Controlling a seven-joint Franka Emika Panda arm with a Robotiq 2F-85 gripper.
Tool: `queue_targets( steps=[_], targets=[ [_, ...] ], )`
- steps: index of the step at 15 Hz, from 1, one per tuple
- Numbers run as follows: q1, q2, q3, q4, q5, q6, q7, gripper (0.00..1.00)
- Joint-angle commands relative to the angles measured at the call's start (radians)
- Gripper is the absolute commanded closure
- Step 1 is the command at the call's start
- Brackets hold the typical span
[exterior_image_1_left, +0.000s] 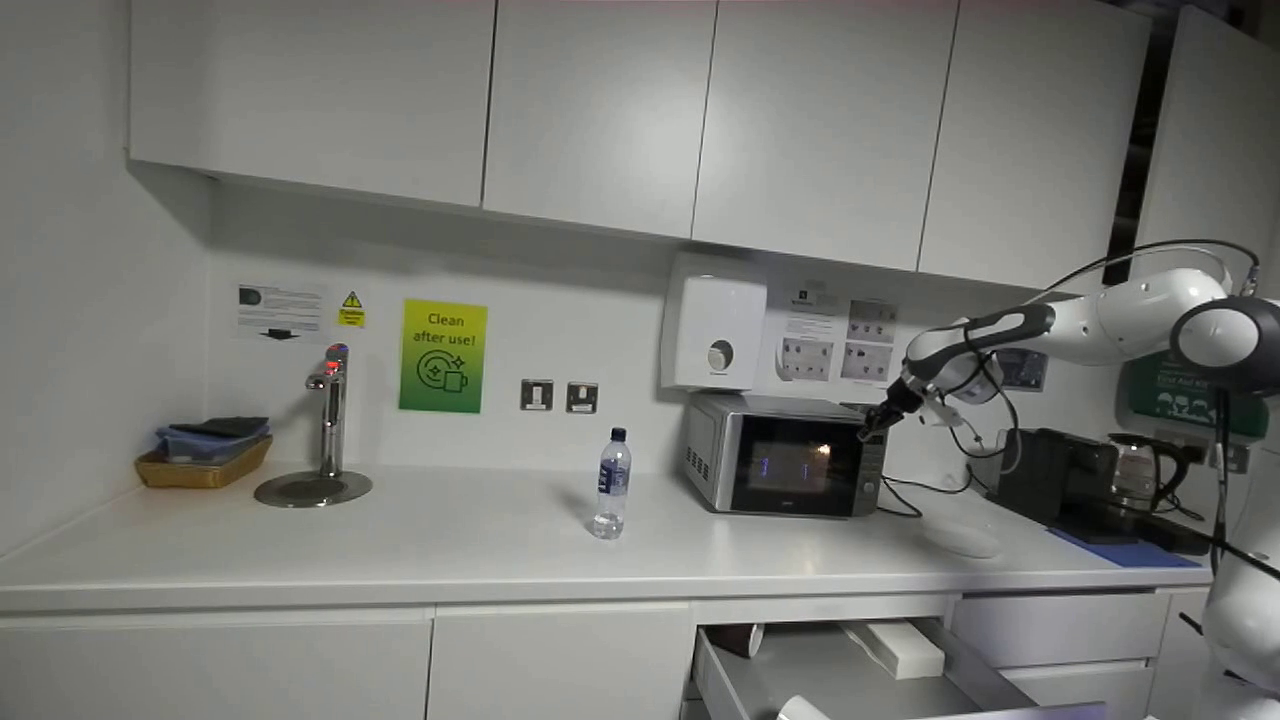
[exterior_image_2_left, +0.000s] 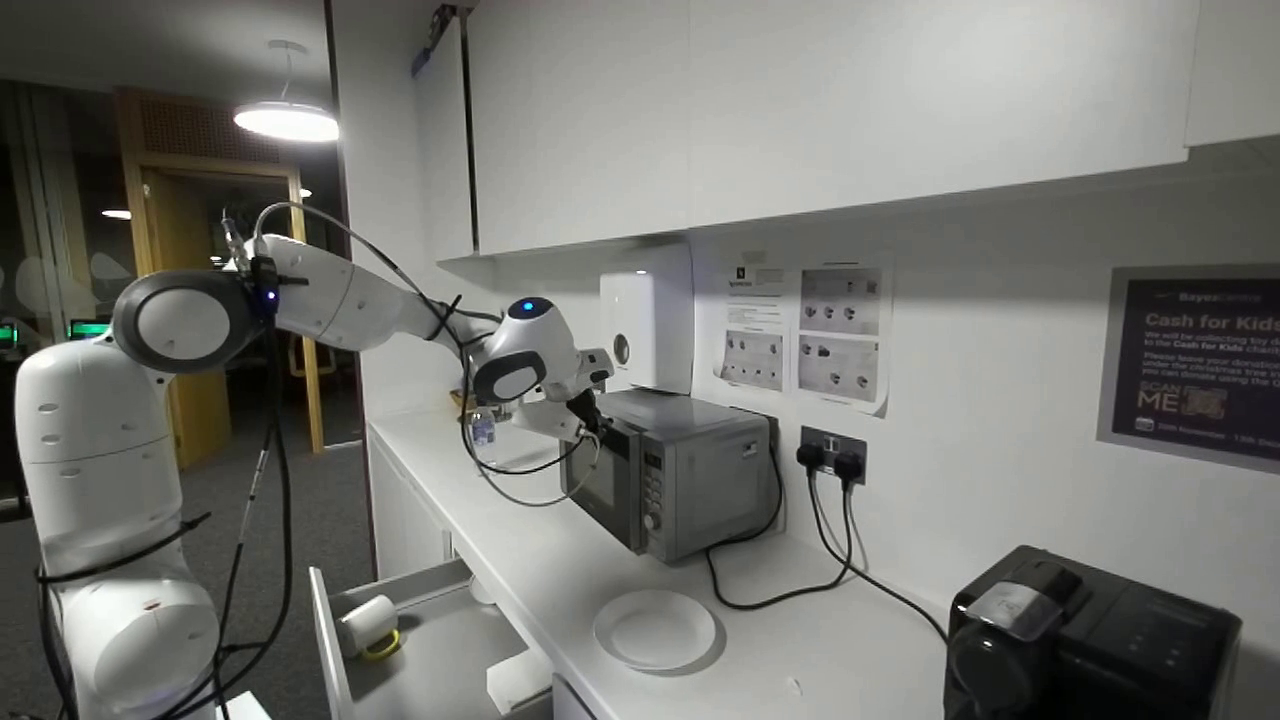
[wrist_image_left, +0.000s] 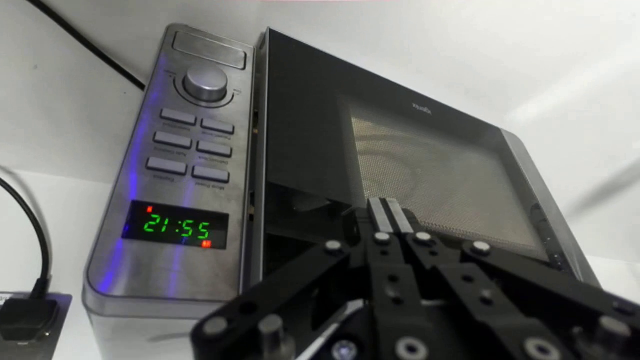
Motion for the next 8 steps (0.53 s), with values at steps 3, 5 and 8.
queue_targets(
  steps=[3, 5, 8],
  targets=[
    [-0.019, -0.041, 0.037, 0.053, 0.013, 0.046, -0.035, 1.00],
    [0.001, -0.026, 0.021, 0.070, 0.029, 0.112, -0.055, 1.00],
    [0.005, -0.001, 0.021, 0.086, 0.048, 0.207, -0.068, 1.00]
  ],
)
